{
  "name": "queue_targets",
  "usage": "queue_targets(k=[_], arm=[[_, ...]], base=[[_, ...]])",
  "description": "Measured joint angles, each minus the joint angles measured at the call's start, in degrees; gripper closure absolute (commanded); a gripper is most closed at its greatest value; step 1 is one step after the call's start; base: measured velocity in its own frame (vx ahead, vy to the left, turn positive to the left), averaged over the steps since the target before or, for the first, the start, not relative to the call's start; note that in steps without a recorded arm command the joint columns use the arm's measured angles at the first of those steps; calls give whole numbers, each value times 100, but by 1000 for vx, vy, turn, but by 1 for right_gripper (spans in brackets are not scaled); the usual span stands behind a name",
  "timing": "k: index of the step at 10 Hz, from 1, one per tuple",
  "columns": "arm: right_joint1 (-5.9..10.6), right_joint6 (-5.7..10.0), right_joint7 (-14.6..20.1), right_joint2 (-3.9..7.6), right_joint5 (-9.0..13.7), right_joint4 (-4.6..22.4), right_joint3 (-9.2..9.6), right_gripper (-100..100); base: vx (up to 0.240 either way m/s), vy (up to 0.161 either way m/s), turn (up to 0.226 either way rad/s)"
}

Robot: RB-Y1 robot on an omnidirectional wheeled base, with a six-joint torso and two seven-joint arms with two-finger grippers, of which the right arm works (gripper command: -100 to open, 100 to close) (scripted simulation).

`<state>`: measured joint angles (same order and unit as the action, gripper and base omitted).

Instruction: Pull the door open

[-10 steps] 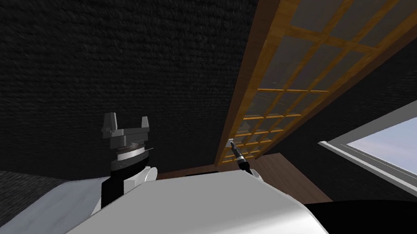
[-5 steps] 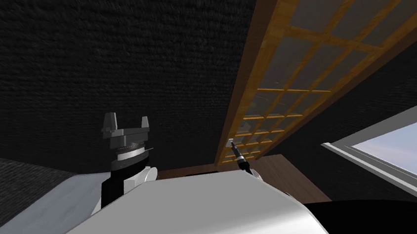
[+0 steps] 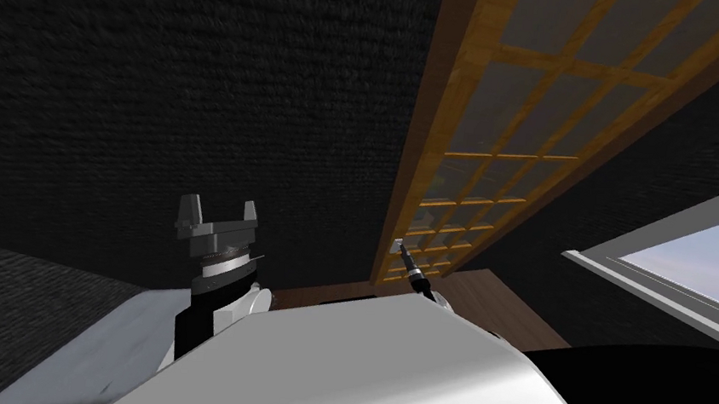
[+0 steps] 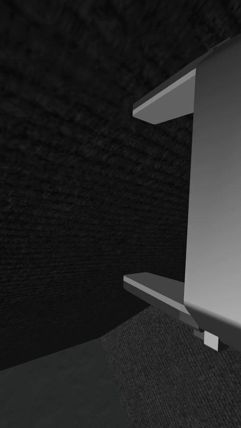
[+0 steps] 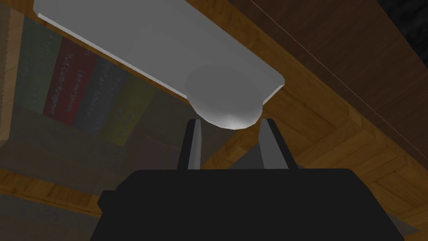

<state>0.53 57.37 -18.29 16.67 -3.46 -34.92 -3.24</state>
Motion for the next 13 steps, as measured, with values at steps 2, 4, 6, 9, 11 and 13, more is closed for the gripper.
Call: queue_targets(k=[2,4,6,9,11,13], arm=[[-62,-51,316,13,146,-89,55,100],[-98,-91,598,-64,219,-156,153,-100],[-128,-69,445,-48,163,-171,136,-100],[-145,-10,128,-21,71,-135,103,-100],[-169,34,-132,-4,-2,-118,78,-100],[-216,66,-440,20,-86,-143,51,-100]], base=[[-60,-25,94],[-46,-1,67],[-5,18,-58],[-2,12,-38],[-10,14,-43],[-15,16,-52]])
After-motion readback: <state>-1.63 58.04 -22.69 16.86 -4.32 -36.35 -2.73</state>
